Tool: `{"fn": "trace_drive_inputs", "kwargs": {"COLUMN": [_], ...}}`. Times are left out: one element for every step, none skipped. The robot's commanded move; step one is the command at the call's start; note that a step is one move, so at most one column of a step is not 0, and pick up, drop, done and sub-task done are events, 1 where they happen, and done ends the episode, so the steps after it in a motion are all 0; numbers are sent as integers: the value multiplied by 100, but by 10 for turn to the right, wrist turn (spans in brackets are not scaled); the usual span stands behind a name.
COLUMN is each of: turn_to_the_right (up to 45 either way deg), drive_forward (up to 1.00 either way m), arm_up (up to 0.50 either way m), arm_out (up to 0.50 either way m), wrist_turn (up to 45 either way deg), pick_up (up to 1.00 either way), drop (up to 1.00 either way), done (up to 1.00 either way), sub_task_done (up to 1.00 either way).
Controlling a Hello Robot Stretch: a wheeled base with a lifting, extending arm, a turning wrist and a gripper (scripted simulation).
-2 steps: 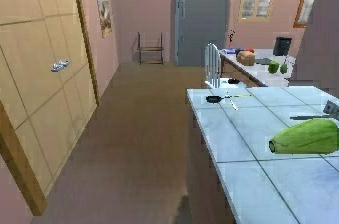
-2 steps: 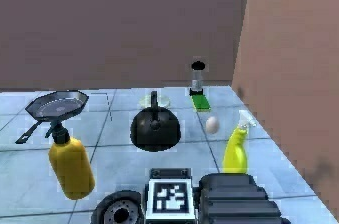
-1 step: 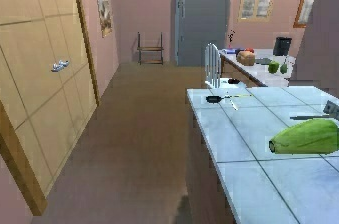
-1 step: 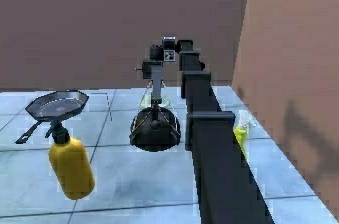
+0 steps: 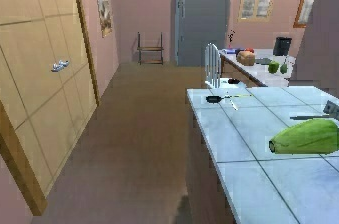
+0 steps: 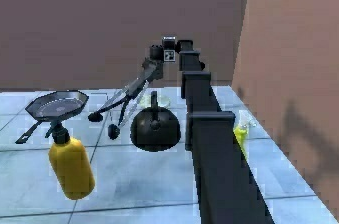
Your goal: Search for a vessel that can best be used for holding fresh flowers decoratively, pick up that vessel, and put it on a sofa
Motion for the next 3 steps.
{"fn": "trace_drive_inputs", "kwargs": {"turn_to_the_right": [0, 0, 0], "drive_forward": [0, 0, 0], "arm_up": [0, 0, 0], "arm_out": [0, 0, 0], "wrist_turn": [450, 450, 270], "pick_up": [0, 0, 0], "drop": [0, 0, 0], "done": [0, 0, 0], "sub_task_done": [0, 0, 0]}}
